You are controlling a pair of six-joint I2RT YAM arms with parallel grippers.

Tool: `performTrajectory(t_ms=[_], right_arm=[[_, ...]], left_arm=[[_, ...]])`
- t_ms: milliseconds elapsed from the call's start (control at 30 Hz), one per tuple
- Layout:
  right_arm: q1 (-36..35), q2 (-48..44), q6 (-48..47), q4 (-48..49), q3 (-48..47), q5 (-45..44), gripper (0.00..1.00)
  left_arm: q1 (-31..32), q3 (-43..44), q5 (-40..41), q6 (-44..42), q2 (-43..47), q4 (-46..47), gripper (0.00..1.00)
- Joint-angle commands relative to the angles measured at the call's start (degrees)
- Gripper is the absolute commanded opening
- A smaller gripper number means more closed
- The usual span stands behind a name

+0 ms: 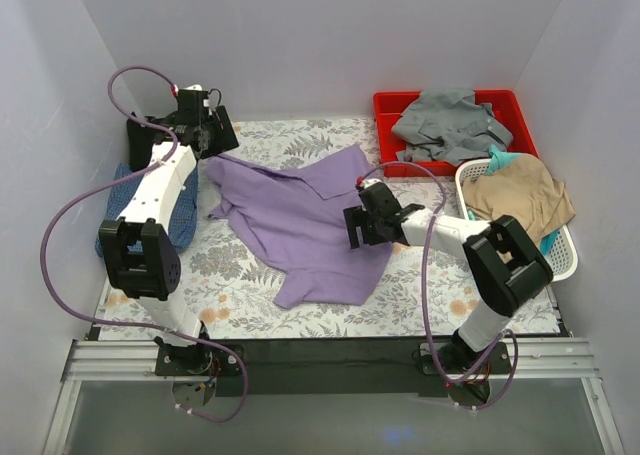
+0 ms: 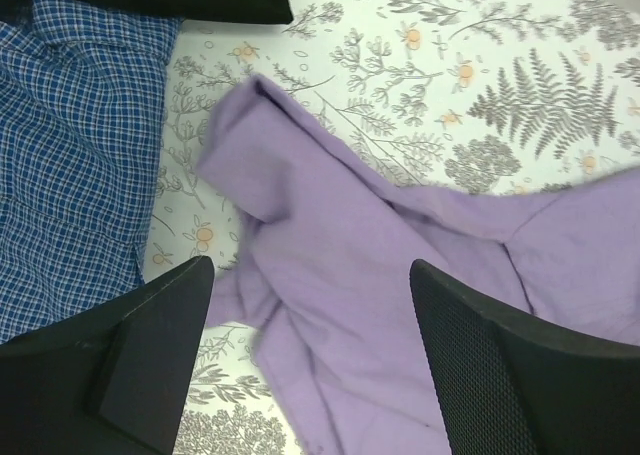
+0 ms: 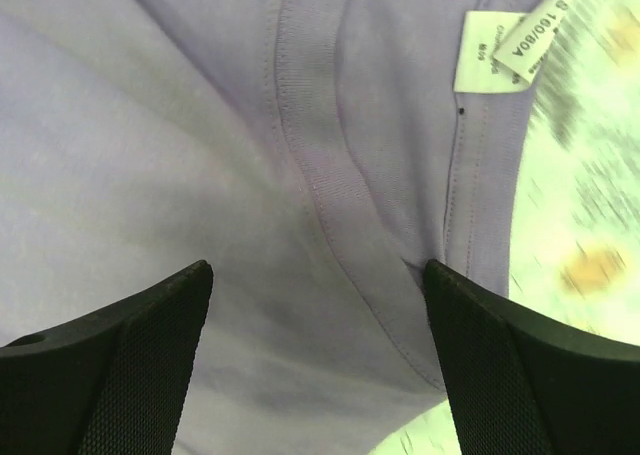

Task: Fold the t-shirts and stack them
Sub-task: Flatten the tshirt out

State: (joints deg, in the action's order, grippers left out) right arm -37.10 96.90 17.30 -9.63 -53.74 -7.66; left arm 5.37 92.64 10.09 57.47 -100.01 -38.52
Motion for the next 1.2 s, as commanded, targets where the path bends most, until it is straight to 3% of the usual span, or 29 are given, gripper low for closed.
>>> performTrajectory(t_ms=[0, 200, 267, 333, 533, 667, 967, 1167], right_arm=[[0.2, -0.6, 10.5, -18.5, 9.4, -9.7, 0.92], [-4.5, -14.4, 20.9, -27.9, 12.2, -14.0, 0.93], [-5.3, -19.9, 20.8, -28.1, 10.2, -15.3, 0.93], [-5.5, -21.9, 14.9, -24.8, 5.3, -13.4, 0.93], [-6.4, -15.5, 5.0, -21.2, -9.4, -8.1, 0.93], [-6.6, -9.5, 0.0, -17.8, -15.5, -4.7, 0.93], [-6.6, -7.0, -1.9, -12.7, -15.9, 4.0, 0.93], [-6.6, -6.6, -2.1, -11.7, -14.4, 6.1, 0.93]], left_arm=[[-0.2, 0.2, -4.1, -1.1, 3.2, -1.2, 0.79], [-0.2, -4.1, -14.4, -2.0, 6.3, -2.5, 0.79], [-0.1, -6.3, -18.5, -2.8, 7.8, -3.0, 0.79], [-0.1, -10.8, -18.9, -2.8, 9.0, -3.1, 0.79], [0.3, -27.2, -21.2, 2.2, 14.4, 1.4, 0.79], [0.3, -35.6, -18.3, 6.2, 17.2, 5.8, 0.79], [0.3, -39.9, -8.7, 10.4, 15.6, 17.2, 0.78], [0.3, -37.5, -8.7, 10.8, 9.4, 20.2, 0.74]])
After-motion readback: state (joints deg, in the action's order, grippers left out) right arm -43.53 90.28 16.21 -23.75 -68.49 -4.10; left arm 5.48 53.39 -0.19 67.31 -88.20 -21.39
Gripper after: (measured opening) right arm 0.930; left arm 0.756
